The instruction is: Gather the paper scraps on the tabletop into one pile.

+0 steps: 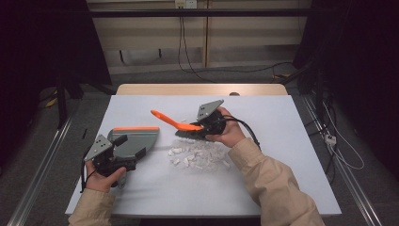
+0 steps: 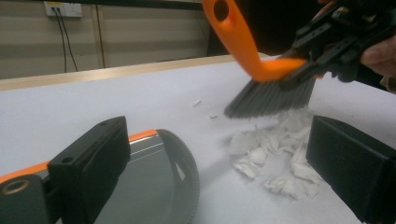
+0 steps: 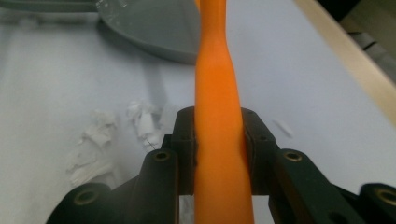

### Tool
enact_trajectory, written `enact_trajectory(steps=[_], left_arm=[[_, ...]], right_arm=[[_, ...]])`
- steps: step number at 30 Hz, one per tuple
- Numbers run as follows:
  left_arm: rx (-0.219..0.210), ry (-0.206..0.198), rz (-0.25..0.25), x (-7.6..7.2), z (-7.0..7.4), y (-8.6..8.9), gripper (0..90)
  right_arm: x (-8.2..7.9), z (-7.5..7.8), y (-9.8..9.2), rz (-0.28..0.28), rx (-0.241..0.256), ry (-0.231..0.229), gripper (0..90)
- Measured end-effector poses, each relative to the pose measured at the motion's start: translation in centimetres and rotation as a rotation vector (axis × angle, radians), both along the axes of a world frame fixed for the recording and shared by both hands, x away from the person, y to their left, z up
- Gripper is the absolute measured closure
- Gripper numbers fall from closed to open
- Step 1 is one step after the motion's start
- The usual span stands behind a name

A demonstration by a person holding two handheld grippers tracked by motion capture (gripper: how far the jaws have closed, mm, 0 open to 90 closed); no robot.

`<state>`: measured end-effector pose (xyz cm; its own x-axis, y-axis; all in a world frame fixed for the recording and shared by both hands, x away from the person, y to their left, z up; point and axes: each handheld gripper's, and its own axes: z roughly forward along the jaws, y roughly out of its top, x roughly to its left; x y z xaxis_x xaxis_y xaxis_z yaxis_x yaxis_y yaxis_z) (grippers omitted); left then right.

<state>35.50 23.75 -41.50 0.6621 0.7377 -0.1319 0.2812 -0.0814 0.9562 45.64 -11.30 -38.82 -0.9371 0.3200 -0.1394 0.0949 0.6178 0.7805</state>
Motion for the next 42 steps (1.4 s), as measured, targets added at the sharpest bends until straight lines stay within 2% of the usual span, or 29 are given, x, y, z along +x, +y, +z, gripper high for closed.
enact_trajectory(steps=[6,9,11,14,19,22,27,28,30,34,36,38,39,42], left_arm=[[-0.01,-0.003,-0.013,-0.1,0.1,0.0,6.2],[-0.013,-0.003,-0.019,-0.1,0.1,0.0,6.2],[-0.018,-0.003,-0.019,-0.2,0.2,0.0,6.2],[-0.018,-0.006,-0.026,-0.3,0.2,-0.1,6.2],[-0.015,-0.008,-0.031,-0.5,0.3,-0.1,6.2],[-0.02,-0.01,-0.033,-0.7,0.3,0.0,6.2],[-0.026,-0.013,-0.024,-0.7,0.4,0.1,6.2],[-0.021,-0.017,-0.022,-0.7,0.5,0.2,6.2],[-0.029,-0.013,-0.013,-0.7,0.5,0.3,6.2],[-0.028,-0.014,-0.002,-0.6,0.5,0.5,6.2],[-0.027,-0.013,0.0,-0.6,0.5,0.5,6.2],[-0.026,-0.009,0.001,-0.7,0.4,0.5,6.2],[-0.025,-0.009,0.003,-0.7,0.4,0.6,6.2],[-0.024,-0.011,0.003,-0.7,0.4,0.6,6.2]], right_arm=[[-0.9,2.0,-0.5,-0.123,0.042,0.006,71.6],[-1.2,2.6,-1.0,-0.193,0.091,0.022,71.6],[-1.2,2.8,-1.2,-0.235,0.092,-0.003,71.5],[-1.3,2.9,-1.3,-0.262,0.128,0.025,71.6],[-1.4,2.8,-0.9,-0.283,0.142,0.018,71.5],[-0.5,2.1,-0.7,-0.306,0.104,-0.007,71.5],[2.5,-0.1,-0.6,-0.377,0.078,0.005,71.5],[3.2,-0.6,-0.4,-0.382,0.063,-0.006,71.6],[4.6,-1.7,0.2,-0.385,0.053,0.015,71.6],[6.3,-3.1,1.2,-0.396,0.013,-0.018,71.6],[6.9,-3.4,1.6,-0.374,0.006,-0.02,71.6],[6.9,-3.7,2.0,-0.359,-0.017,-0.006,71.6],[6.8,-3.8,2.0,-0.334,0.0,0.016,71.6],[6.0,-3.6,2.2,-0.276,-0.024,0.016,71.6]])
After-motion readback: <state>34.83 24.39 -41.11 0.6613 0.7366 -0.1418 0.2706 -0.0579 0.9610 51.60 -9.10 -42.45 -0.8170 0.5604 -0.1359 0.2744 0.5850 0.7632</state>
